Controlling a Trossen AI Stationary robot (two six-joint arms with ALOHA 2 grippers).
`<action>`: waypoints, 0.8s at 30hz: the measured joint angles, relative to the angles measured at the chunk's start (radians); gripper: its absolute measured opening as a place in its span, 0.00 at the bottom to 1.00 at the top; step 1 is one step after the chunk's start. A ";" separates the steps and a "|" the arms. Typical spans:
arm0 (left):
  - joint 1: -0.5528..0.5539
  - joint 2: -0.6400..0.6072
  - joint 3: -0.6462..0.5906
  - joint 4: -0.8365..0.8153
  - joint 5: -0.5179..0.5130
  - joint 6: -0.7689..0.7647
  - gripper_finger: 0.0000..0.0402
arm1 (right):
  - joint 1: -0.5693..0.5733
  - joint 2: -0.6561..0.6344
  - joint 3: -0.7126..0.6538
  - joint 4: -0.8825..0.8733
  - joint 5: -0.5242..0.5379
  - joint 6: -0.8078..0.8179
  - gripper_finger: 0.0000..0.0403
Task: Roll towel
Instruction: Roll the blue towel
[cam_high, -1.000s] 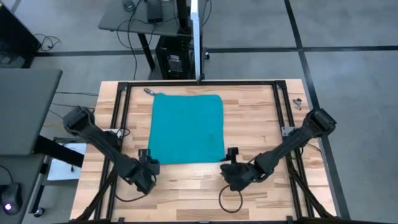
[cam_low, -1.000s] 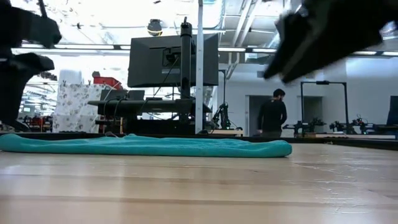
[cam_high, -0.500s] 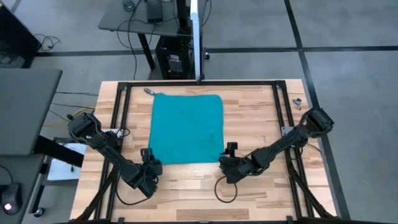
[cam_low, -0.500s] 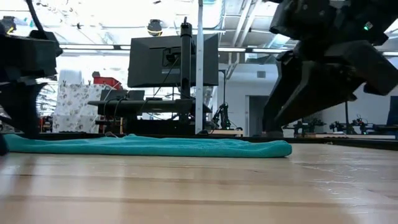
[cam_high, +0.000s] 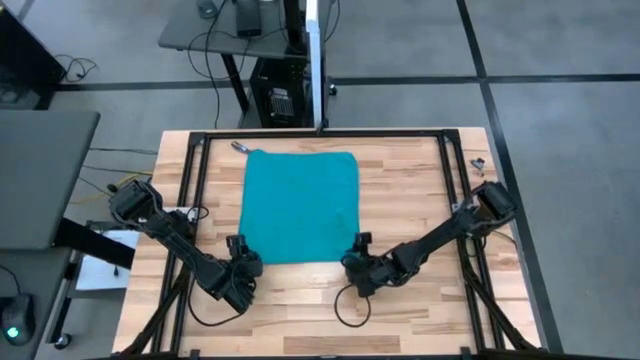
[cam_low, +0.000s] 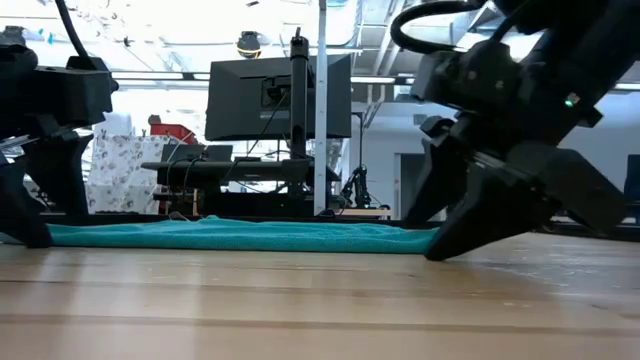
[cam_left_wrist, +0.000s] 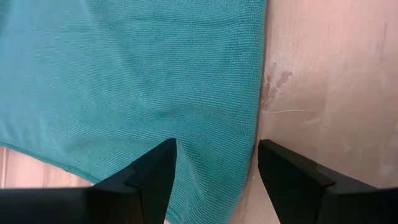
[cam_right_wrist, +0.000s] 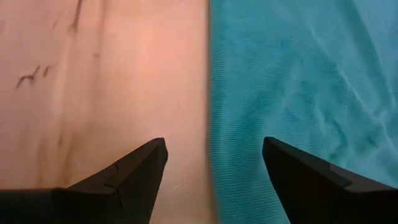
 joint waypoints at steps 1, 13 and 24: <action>0.000 0.000 0.000 0.000 -0.006 0.000 0.52 | -0.008 0.001 0.000 -0.002 0.000 -0.005 0.66; 0.000 -0.001 -0.038 0.013 -0.025 -0.051 0.52 | -0.078 0.002 0.000 -0.067 0.023 -0.104 0.61; 0.000 0.000 -0.045 0.062 -0.031 0.004 0.52 | -0.037 0.005 -0.003 -0.066 0.023 -0.092 0.54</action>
